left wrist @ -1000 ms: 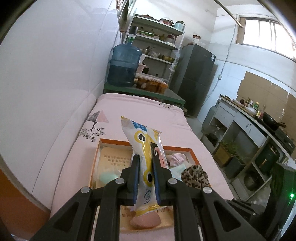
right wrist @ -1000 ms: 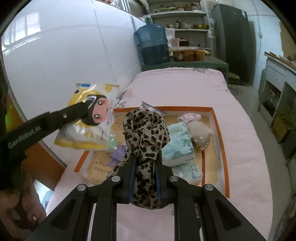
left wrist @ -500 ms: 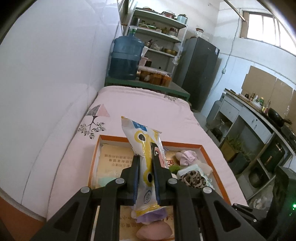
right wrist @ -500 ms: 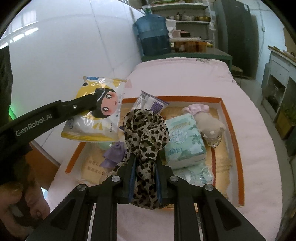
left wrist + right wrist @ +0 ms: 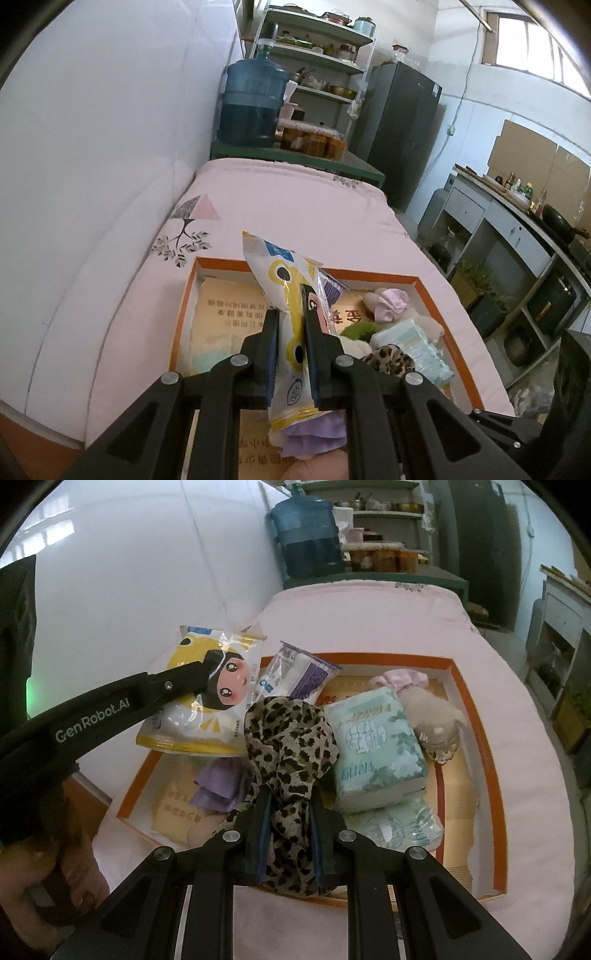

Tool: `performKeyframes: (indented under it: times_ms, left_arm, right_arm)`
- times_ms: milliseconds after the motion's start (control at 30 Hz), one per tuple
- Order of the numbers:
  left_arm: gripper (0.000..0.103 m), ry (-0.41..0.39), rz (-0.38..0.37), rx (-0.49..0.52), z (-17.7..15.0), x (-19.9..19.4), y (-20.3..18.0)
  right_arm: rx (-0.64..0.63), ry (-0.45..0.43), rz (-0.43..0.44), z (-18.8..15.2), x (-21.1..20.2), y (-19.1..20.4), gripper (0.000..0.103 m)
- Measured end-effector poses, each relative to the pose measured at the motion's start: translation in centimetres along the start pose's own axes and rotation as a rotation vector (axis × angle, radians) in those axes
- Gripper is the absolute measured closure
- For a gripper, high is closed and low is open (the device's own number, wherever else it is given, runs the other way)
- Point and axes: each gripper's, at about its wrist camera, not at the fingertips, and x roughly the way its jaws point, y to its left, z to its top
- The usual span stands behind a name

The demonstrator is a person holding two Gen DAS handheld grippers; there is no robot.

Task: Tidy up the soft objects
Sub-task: 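Lift the wipes pack and leopard-print cloth and carry both over the box, then lower the wipes pack into the box with the left gripper while the right lowers the cloth and opens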

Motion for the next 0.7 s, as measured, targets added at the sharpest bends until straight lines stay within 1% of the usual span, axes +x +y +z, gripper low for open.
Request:
performKeyframes:
  times_ms: [300, 700]
  left_arm:
    - [0.088, 0.025, -0.01, -0.013, -0.6, 1.6, 0.6]
    - [0.086, 0.043, -0.013, -0.033, -1.1, 2.6, 1.5]
  right_arm:
    - [0.001, 0.016, -0.003, -0.1, 1.2, -0.3, 0.085]
    - [0.006, 0.02, -0.004, -0.1, 2.0, -0.4, 0.084]
